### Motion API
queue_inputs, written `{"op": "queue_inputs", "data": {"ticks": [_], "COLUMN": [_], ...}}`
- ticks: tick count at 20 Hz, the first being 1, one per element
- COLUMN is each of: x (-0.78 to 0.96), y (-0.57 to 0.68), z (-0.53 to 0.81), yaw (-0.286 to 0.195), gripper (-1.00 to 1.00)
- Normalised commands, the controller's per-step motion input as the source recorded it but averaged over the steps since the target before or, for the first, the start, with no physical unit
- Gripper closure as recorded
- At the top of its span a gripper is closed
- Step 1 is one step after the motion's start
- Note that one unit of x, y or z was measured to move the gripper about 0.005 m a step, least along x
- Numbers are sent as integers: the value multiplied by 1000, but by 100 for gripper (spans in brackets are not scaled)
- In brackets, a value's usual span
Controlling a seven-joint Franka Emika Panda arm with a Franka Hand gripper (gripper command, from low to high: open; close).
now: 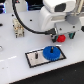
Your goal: Insert the blue gear onto the right peg, followed by the red gear
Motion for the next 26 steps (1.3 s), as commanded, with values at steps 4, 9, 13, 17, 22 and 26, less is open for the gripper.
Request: {"op": "queue_inputs", "data": {"ticks": [4, 9, 13, 17, 22, 26], "x": [-50, 114, 260, 426, 530, 547], "y": [0, 15, -5, -58, -199, -309], "z": [61, 379, 577, 607, 584, 466], "yaw": [0, 0, 0, 0, 0, 0], "gripper": [100, 100, 100, 100, 100, 100]}}
